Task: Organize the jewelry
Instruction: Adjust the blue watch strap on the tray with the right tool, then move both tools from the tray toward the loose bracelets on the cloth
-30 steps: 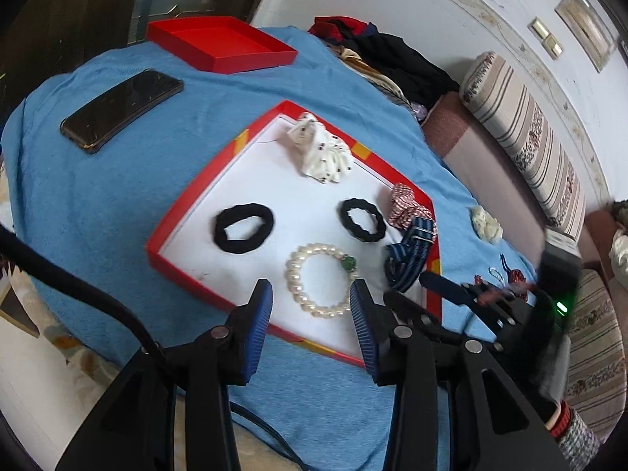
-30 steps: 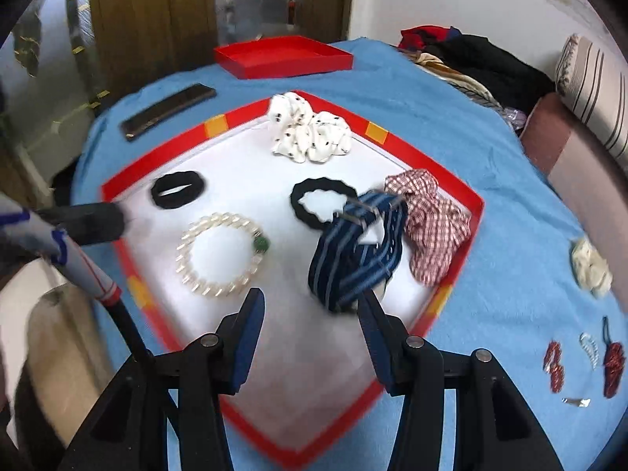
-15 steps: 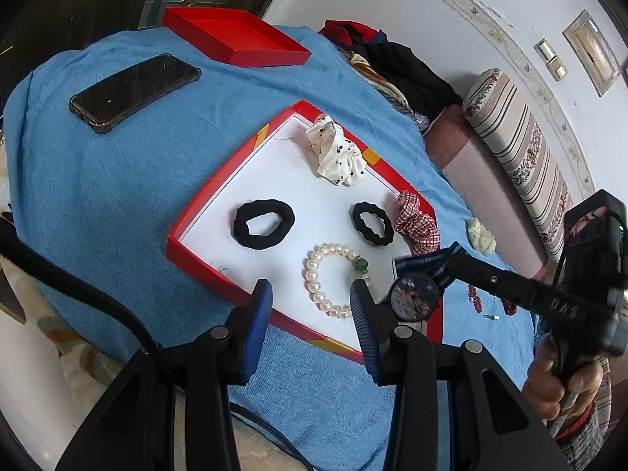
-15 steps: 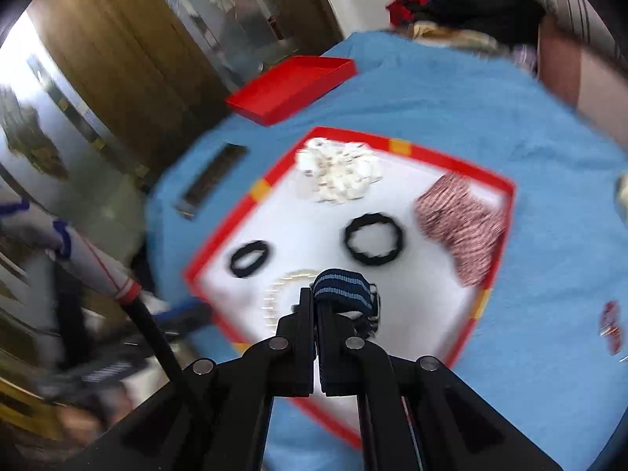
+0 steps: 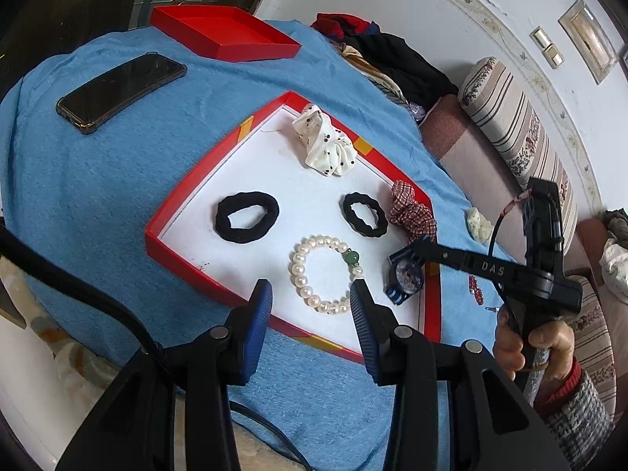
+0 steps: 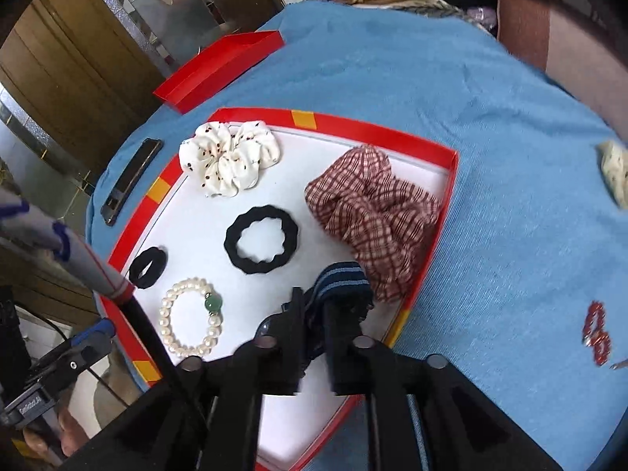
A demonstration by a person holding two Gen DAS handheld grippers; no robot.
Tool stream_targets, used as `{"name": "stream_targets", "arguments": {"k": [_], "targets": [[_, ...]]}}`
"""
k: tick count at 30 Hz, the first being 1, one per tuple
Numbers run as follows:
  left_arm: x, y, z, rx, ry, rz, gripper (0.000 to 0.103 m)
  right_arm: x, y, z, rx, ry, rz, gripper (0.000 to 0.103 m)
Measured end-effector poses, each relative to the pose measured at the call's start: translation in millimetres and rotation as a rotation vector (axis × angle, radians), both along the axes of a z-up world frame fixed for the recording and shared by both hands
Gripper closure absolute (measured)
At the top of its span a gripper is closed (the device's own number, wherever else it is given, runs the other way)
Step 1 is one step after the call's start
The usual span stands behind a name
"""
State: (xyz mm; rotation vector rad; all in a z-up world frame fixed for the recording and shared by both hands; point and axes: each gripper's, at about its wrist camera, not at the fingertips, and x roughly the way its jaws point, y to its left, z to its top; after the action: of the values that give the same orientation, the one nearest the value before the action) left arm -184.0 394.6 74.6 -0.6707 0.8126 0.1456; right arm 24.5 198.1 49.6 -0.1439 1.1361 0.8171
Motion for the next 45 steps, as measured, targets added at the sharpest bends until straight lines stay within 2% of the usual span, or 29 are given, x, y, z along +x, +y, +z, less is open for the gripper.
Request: {"name": "stream_targets", "arguments": {"k": [2, 4, 6, 10, 15, 19, 25, 33, 39, 45], "targets": [[0, -3, 1, 0.003, 0.001, -0.003, 0.063, 1, 4, 4, -0.001, -0.007, -0.008, 0.056], [0, -5, 1, 0.006, 0.001, -0.005, 0.063, 4, 8, 3, -0.031, -0.028, -0.007, 0.049], [1, -7, 2, 0.007, -0.001, -0.008, 0.063, 2, 8, 5, -0.041, -0.036, 0.013, 0.048], [1, -11, 4, 0.009, -0.006, -0.018, 0.063, -3, 9, 5, -0.046, 0.008, 0.024, 0.045], [0, -12, 6, 0.007, -0.009, -0.018, 0.063, -12, -7, 15, 0.038, 0.109, 0.015, 0.042], [-1, -15, 9, 0.021, 0.001, -0.016, 0.063, -24, -32, 26, 0.071, 0.086, 0.008, 0.042], [8, -30, 15, 0.054, 0.022, -0.048, 0.063, -28, -119, 31, 0.047, 0.003, -0.128, 0.040], [76, -78, 35, 0.161, 0.062, -0.169, 0.063, -40, -239, 31, 0.031, -0.086, -0.326, 0.040], [109, -137, 52, 0.235, 0.046, -0.273, 0.056, -33, -318, 17, 0.023, -0.079, -0.480, 0.040], [149, -206, 44, 0.255, 0.052, -0.414, 0.056, -13, -375, -3, 0.038, -0.070, -0.600, 0.040]]}}
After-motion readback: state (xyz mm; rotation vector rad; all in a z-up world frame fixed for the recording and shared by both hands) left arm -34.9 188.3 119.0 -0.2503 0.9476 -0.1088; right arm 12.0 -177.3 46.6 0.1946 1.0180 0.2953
